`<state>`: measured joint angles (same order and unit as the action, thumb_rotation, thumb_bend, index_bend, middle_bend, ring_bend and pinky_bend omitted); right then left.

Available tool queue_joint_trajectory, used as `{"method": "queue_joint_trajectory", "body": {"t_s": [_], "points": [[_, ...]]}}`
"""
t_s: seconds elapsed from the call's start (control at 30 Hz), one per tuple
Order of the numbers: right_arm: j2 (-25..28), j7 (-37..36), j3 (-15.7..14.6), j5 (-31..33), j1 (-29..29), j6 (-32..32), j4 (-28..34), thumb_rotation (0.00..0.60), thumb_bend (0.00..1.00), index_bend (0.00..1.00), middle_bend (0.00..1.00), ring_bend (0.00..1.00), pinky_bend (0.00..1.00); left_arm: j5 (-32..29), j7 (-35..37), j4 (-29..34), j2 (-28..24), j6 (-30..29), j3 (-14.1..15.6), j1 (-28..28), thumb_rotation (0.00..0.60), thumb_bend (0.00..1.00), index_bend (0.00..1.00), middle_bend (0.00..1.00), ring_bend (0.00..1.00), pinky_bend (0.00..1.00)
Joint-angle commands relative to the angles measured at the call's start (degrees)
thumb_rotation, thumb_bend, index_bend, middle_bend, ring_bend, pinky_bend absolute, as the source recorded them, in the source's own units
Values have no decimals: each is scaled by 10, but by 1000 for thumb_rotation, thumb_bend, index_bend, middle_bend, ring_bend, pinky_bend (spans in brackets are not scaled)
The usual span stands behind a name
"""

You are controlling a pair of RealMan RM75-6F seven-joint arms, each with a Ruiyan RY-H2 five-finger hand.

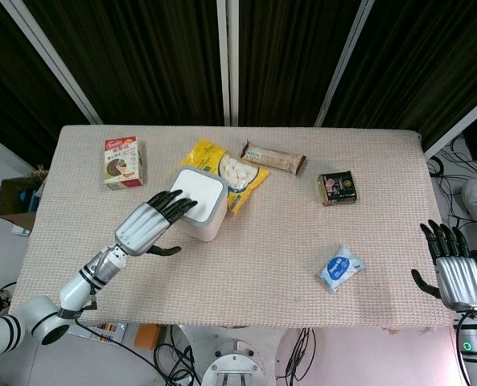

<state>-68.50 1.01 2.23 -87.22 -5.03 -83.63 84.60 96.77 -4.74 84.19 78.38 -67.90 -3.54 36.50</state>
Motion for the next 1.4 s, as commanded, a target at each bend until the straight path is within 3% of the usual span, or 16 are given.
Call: {"method": "queue_joint_trajectory", "body": {"t_s": [0.03, 0.63, 0.8, 1.17, 1.4], "points": [[-2, -3, -1, 0, 1, 0, -5, 600, 230, 0, 0, 0, 0, 1, -3, -1, 0, 0, 2, 1, 421, 166, 83, 161, 82, 199], [-3, -22, -1, -6, 7, -14, -18, 600, 229, 0, 0, 0, 0, 0, -21, 10, -1, -5, 9, 2, 416, 166, 89, 161, 82, 199], [-4, -23, -1, -9, 8, -16, -18, 600, 230, 0, 0, 0, 0, 2, -21, 12, -3, -10, 9, 2, 379, 165, 88, 168, 82, 199], [-6, -28, -1, -6, 7, -12, -24, 600, 229, 0, 0, 0, 0, -5, -24, 3, 4, -2, 13, 3, 376, 165, 87, 360, 82, 198], [-7, -31, -1, -5, 6, -10, -27, 600, 229, 0, 0, 0, 0, -5, -24, 2, 7, 0, 14, 5, 375, 165, 87, 404, 82, 199]]}}
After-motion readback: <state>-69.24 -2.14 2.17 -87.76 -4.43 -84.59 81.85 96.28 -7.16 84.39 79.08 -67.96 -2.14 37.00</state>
